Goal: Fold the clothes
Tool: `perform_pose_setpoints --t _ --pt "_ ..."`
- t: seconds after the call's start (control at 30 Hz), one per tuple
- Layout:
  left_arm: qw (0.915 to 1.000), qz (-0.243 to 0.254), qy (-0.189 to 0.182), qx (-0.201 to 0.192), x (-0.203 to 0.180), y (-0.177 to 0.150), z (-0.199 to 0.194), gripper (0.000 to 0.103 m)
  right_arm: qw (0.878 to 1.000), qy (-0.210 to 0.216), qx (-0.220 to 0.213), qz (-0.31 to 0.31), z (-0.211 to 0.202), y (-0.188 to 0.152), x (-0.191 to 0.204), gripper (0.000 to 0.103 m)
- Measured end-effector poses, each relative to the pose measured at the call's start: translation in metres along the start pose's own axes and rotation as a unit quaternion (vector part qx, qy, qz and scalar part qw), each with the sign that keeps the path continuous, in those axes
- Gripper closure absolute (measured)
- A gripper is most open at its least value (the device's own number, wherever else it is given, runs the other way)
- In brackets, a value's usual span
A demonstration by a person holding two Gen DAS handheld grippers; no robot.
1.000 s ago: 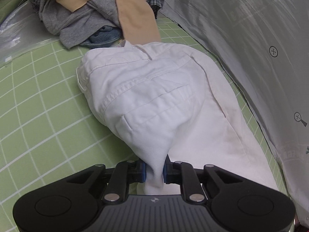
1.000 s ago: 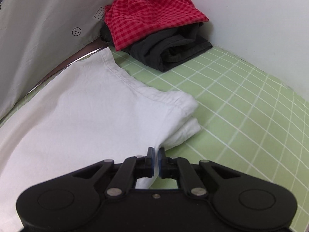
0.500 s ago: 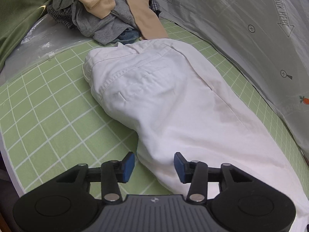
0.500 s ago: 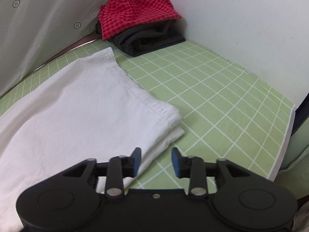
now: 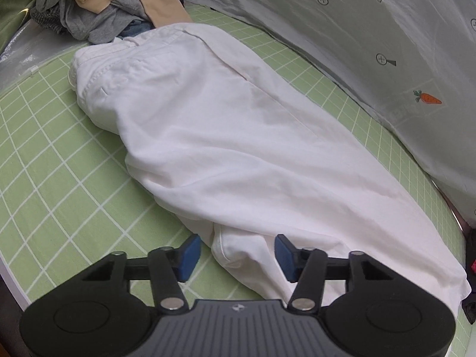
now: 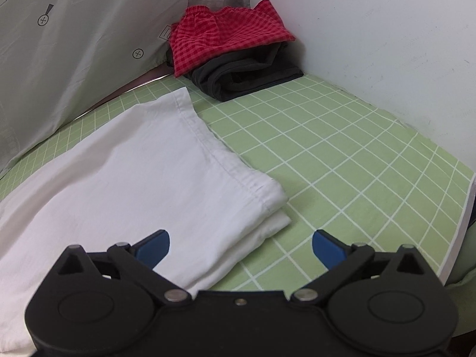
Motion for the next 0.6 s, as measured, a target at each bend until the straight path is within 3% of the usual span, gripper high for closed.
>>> perform_pose_setpoints --t 0.07,0.23,0.27,0.43,0.47,0.5,0.6 --pt "0.9998 -0.005 0.003 0.020 -0.003 -0.006 0.009 0.080 1.000 -0.003 0.004 0.013 0.006 0.001 -0.005 0.000" --pt "0.9993 -0.024 0.009 0.028 -0.002 -0.007 0.016 0.082 1.000 -0.010 -0.002 0.028 0.021 0.012 -0.014 0.005" --pt "0.9992 -0.027 0.010 0.029 -0.002 -0.007 0.017 0.083 1.000 -0.010 0.000 0.030 0.025 0.014 -0.014 0.018" --pt "0.9993 -0.024 0.009 0.028 -0.006 -0.005 0.017 0.097 0.999 -0.020 0.014 0.038 0.043 0.021 -0.017 0.066" --pt "0.9992 -0.027 0.008 0.028 -0.006 -0.004 0.016 0.098 0.999 -0.022 0.010 0.038 0.043 0.022 -0.017 0.085" --pt "0.9991 -0.031 0.006 0.028 -0.005 -0.004 0.016 0.098 0.999 -0.024 0.007 0.032 0.042 0.025 -0.017 0.092" --pt "0.9984 -0.050 -0.005 0.026 0.000 0.001 0.009 0.100 0.999 -0.013 -0.026 0.013 0.032 0.039 -0.016 0.096"
Point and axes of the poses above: each gripper's, at about its wrist camera, not at the fingertips, and z roughly the way its jaws point, x to its left, y to its top, the point moved 7 cm from there along z, roughly the way its jaws point, and after that the axes turned 9 degrees about -x, right-handed, at the moved point
